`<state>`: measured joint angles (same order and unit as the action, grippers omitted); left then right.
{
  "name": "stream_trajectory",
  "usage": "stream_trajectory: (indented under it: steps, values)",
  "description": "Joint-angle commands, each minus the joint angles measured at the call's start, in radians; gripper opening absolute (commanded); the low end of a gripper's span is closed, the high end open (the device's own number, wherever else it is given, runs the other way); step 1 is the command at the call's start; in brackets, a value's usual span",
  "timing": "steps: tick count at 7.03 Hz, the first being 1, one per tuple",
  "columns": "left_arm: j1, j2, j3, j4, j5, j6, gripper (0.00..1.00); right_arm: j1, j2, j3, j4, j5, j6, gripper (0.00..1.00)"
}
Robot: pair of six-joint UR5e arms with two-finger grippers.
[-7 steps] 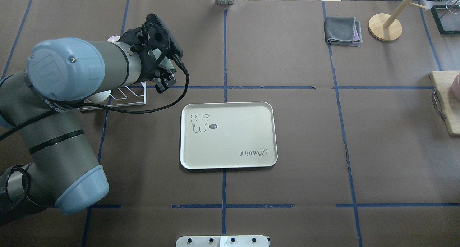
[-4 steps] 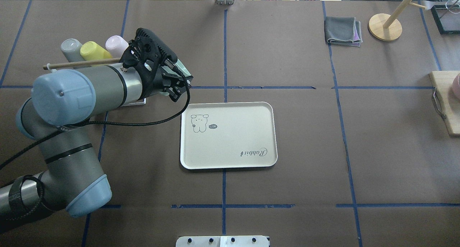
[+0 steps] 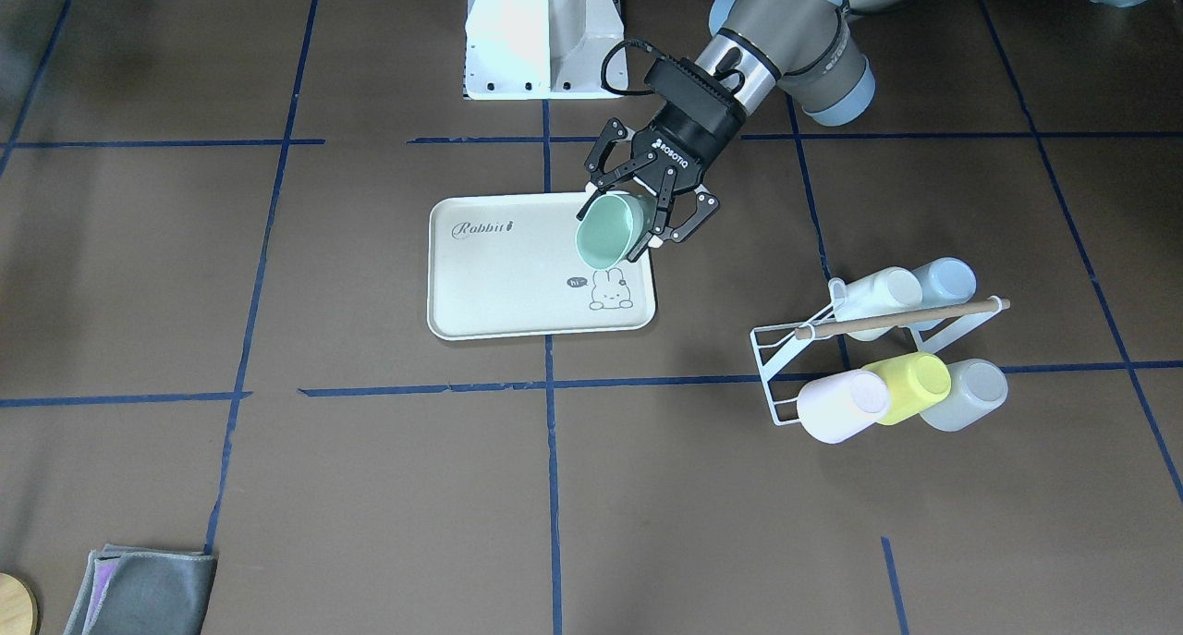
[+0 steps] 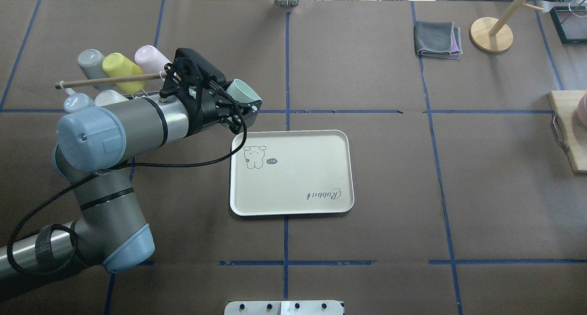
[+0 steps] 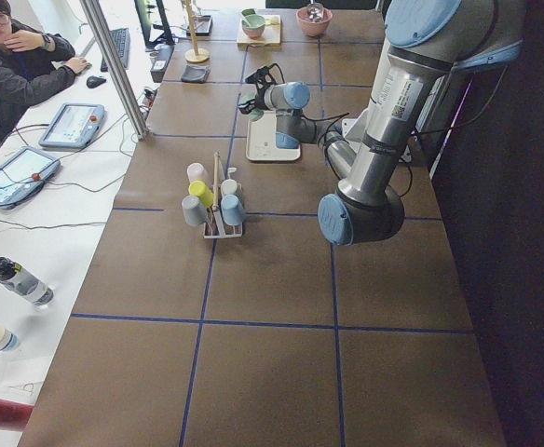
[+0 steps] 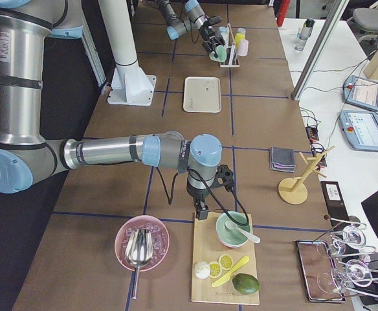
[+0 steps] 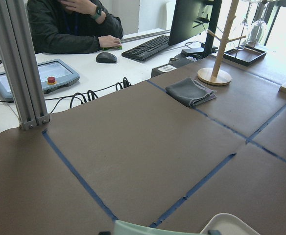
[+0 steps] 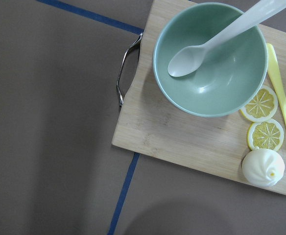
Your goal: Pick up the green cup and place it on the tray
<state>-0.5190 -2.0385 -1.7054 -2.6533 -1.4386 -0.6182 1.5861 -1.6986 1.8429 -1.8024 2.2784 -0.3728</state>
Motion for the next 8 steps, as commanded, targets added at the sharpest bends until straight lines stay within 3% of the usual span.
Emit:
stream_trajectory:
  steps: [1, 2, 4, 5, 8]
  values:
    - [0.121, -0.002, 0.030, -0.135, 0.225, -0.005, 0.66, 0.000, 0.001, -0.001, 0.000, 0.001, 0.000, 1.00]
    - [0.176, -0.011, 0.033, -0.155, 0.333, -0.005, 0.65, 0.000, 0.001, -0.001, 0.000, 0.000, 0.000, 1.00]
    - [0.221, -0.031, 0.043, -0.165, 0.433, -0.005, 0.65, 0.000, -0.001, -0.001, 0.000, 0.001, 0.000, 1.00]
    - [0.241, -0.066, 0.100, -0.168, 0.492, -0.006, 0.62, 0.000, 0.000, -0.001, 0.000, 0.001, 0.000, 1.00]
    - [0.244, -0.106, 0.159, -0.175, 0.542, -0.006, 0.62, 0.000, -0.001, -0.001, 0.000, 0.001, 0.000, 1.00]
